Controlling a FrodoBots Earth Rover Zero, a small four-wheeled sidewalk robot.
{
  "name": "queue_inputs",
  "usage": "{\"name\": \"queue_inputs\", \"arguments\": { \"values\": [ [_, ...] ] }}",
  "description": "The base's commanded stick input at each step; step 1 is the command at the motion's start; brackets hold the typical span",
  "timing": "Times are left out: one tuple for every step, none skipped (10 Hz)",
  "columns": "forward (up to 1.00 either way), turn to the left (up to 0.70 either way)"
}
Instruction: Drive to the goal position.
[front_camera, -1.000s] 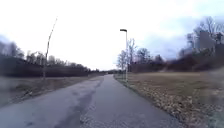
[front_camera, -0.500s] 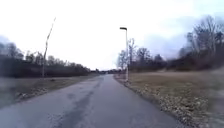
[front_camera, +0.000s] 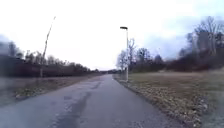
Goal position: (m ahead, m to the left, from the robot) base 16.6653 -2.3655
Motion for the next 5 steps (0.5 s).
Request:
{"name": "queue_inputs", "arguments": {
  "values": [
    [0.50,0.01],
    [0.50,0.00],
    [0.50,0.00],
    [0.50,0.00],
    [0.50,0.00]
  ]
}}
